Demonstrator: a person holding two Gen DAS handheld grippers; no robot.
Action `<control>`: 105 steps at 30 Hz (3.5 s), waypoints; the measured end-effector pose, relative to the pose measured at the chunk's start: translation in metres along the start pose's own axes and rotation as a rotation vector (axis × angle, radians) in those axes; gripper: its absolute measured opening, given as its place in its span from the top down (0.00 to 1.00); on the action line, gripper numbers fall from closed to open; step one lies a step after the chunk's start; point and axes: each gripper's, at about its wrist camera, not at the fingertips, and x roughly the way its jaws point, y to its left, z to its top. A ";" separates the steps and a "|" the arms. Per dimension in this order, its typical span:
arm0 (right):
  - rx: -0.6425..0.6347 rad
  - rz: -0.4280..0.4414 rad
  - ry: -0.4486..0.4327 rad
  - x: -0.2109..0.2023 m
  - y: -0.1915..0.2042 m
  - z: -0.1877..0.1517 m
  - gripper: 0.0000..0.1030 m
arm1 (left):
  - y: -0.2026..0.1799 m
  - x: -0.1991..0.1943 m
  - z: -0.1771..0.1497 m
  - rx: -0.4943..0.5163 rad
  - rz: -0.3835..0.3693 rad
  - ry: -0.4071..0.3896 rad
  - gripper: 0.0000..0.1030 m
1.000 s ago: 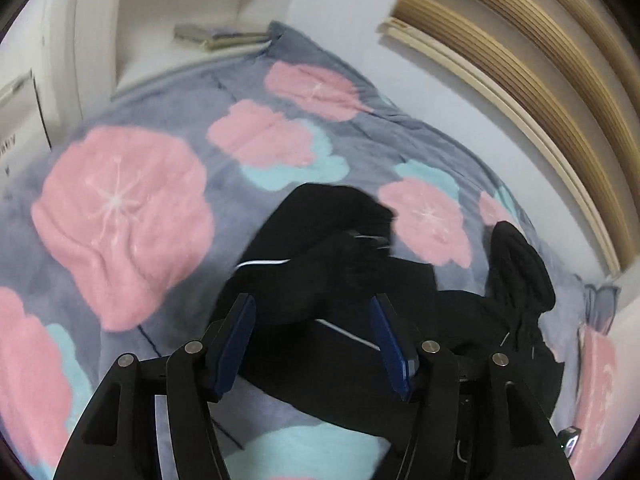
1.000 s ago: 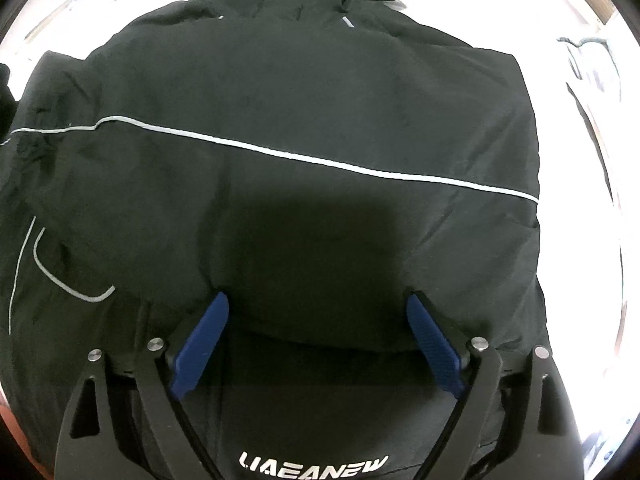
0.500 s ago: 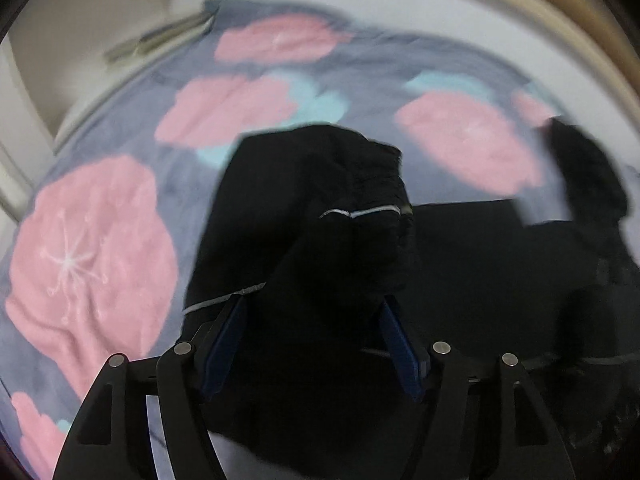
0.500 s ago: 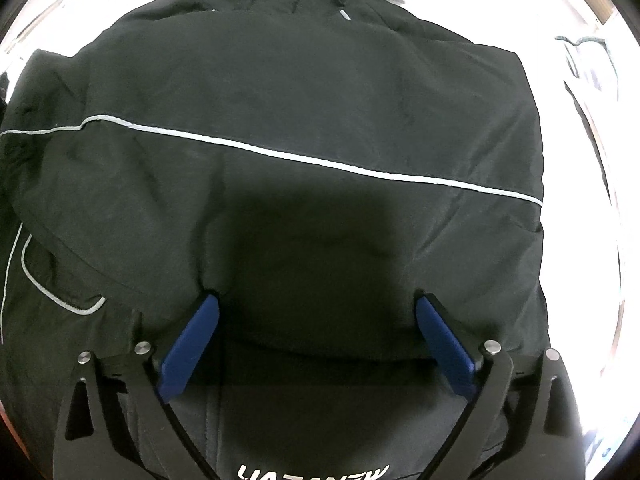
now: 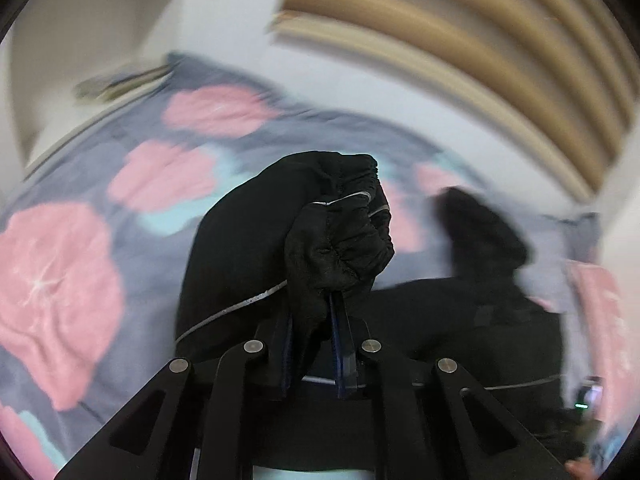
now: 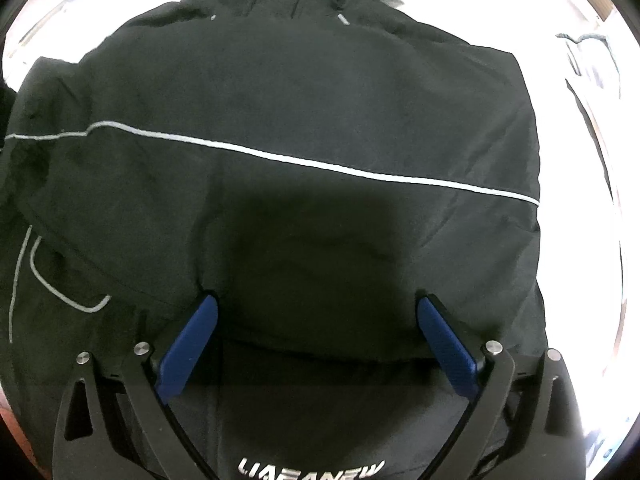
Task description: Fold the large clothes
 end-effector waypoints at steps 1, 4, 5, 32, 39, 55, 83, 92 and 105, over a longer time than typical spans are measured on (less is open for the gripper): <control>0.009 0.019 -0.006 -0.006 -0.002 0.000 0.02 | -0.014 -0.005 -0.001 0.017 -0.025 -0.005 0.85; 0.026 0.070 -0.036 -0.022 -0.008 0.001 0.03 | -0.082 -0.015 -0.005 0.106 -0.124 -0.004 0.85; 0.027 0.076 -0.045 -0.026 -0.009 0.001 0.03 | -0.108 -0.015 -0.009 0.135 -0.167 0.007 0.85; 0.271 0.461 -0.061 -0.028 -0.035 0.068 0.03 | -0.219 0.108 -0.133 0.026 -0.493 0.549 0.45; 0.277 0.571 0.071 0.021 -0.004 0.089 0.59 | -0.159 0.038 -0.108 -0.045 -0.403 0.397 0.45; 0.195 0.139 0.040 0.001 -0.105 0.069 0.65 | -0.136 0.138 -0.084 0.008 -0.134 0.382 0.45; 0.010 0.054 -0.012 0.038 -0.039 0.084 0.35 | -0.131 0.164 -0.076 0.001 -0.047 0.370 0.46; -0.086 0.131 -0.072 -0.011 -0.018 0.065 0.35 | -0.144 0.092 -0.095 0.009 -0.190 0.344 0.46; -0.002 0.262 -0.113 -0.024 -0.057 0.092 0.36 | -0.154 0.097 -0.050 0.028 -0.203 0.259 0.46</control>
